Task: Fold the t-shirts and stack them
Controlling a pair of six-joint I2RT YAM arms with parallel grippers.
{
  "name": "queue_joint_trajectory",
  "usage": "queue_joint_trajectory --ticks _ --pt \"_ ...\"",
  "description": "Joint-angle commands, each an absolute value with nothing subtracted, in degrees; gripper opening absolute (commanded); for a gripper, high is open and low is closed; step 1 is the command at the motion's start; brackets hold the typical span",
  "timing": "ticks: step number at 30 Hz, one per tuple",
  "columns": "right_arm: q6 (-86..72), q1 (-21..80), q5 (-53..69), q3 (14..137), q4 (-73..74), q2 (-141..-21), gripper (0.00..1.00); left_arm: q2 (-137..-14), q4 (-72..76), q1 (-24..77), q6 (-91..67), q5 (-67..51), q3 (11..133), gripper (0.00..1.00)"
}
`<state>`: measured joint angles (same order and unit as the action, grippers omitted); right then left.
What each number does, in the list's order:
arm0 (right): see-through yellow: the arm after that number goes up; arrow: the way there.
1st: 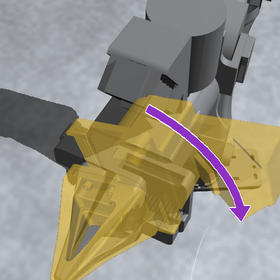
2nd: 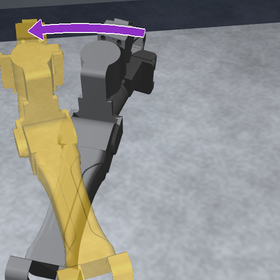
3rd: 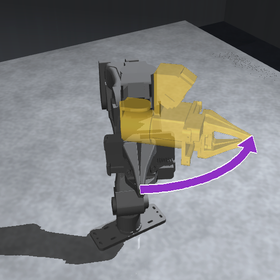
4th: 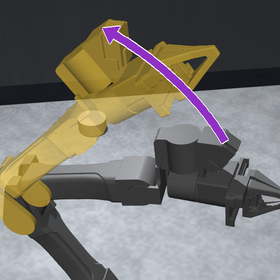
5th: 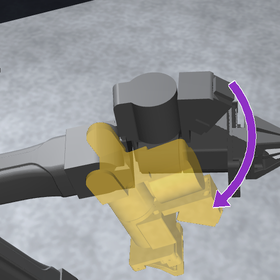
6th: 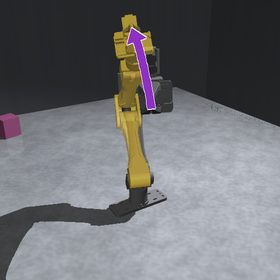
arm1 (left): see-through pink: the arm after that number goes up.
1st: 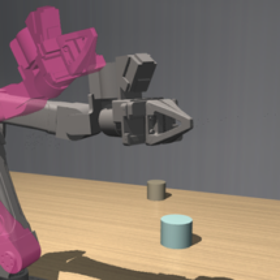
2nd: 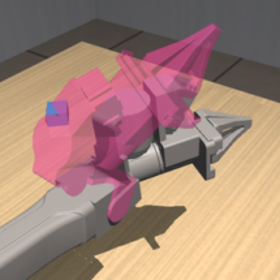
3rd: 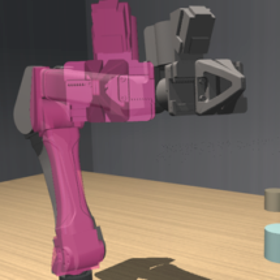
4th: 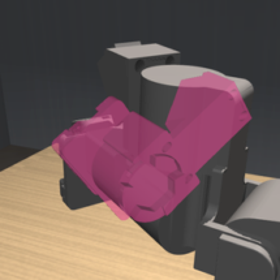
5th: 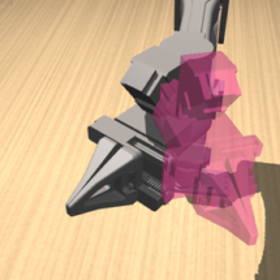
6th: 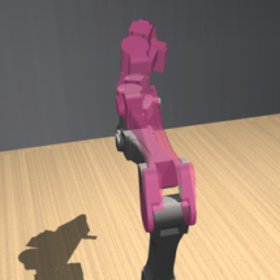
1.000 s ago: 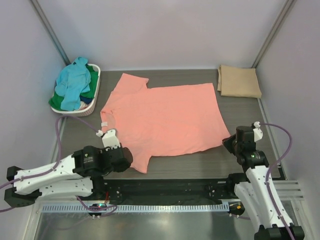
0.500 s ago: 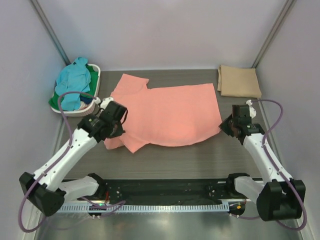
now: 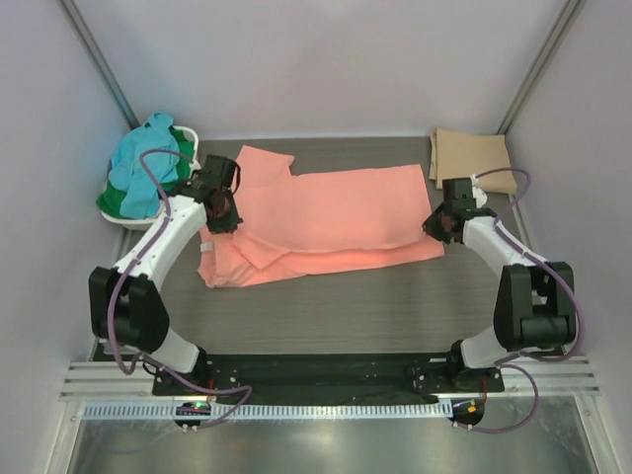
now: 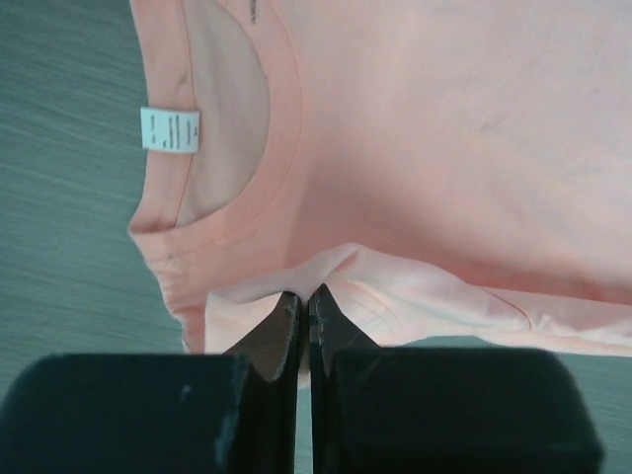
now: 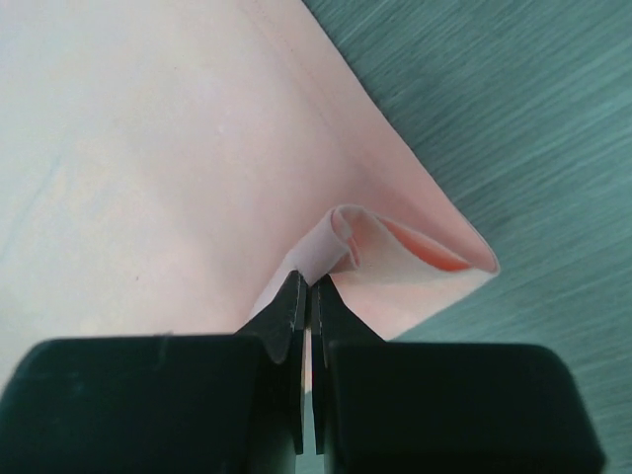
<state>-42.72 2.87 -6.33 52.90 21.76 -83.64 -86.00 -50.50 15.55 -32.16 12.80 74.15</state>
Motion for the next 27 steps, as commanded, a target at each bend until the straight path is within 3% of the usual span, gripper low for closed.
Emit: queue_joint_trajectory --ticks 1,3,5,6,7,8,9,11,14,21,27 --pt "-42.01 2.64 -8.35 57.73 17.32 -88.48 0.01 -91.13 -46.84 13.63 -29.09 10.02 79.79 0.00" --pt "-41.93 2.37 -8.70 59.49 17.05 -91.22 0.01 -94.64 -47.20 13.19 -28.22 10.11 83.56 0.06" --pt "-41.92 1.85 -8.88 63.00 17.05 -95.77 0.03 -100.18 -47.99 12.31 -27.86 9.84 86.82 0.25" --pt "-41.92 1.24 -8.70 64.41 17.05 -97.28 0.26 -101.94 -49.12 11.78 -27.77 9.93 90.66 0.40" --pt "-41.75 0.88 -8.35 67.56 17.31 -99.21 0.44 -104.22 -49.74 10.56 -28.03 9.76 92.88 0.50" --pt "-41.66 0.79 -7.83 69.24 17.75 -100.79 0.74 -108.07 -50.96 9.85 -28.47 9.06 95.34 0.55" --pt "-41.31 0.70 -6.78 71.35 18.89 -104.03 0.78 -110.02 -53.33 9.32 -28.91 9.05 101.19 0.61" --pt "-39.82 -1.32 -6.16 75.93 23.37 -105.03 0.81 -110.83 -58.96 9.14 -29.79 9.40 105.36 0.64" --pt "-38.33 -1.32 -8.34 71.73 22.68 -99.34 0.82 -104.44 -55.91 10.02 -31.37 9.93 99.70 0.70" --pt "-38.49 -2.63 -5.02 53.37 18.99 -84.74 0.82 -80.20 -43.26 10.11 -41.11 7.56 65.63 0.71" --pt "-39.72 -4.74 -1.32 42.37 15.38 -79.28 0.79 -70.76 -36.05 10.11 -48.51 6.24 47.67 0.71"
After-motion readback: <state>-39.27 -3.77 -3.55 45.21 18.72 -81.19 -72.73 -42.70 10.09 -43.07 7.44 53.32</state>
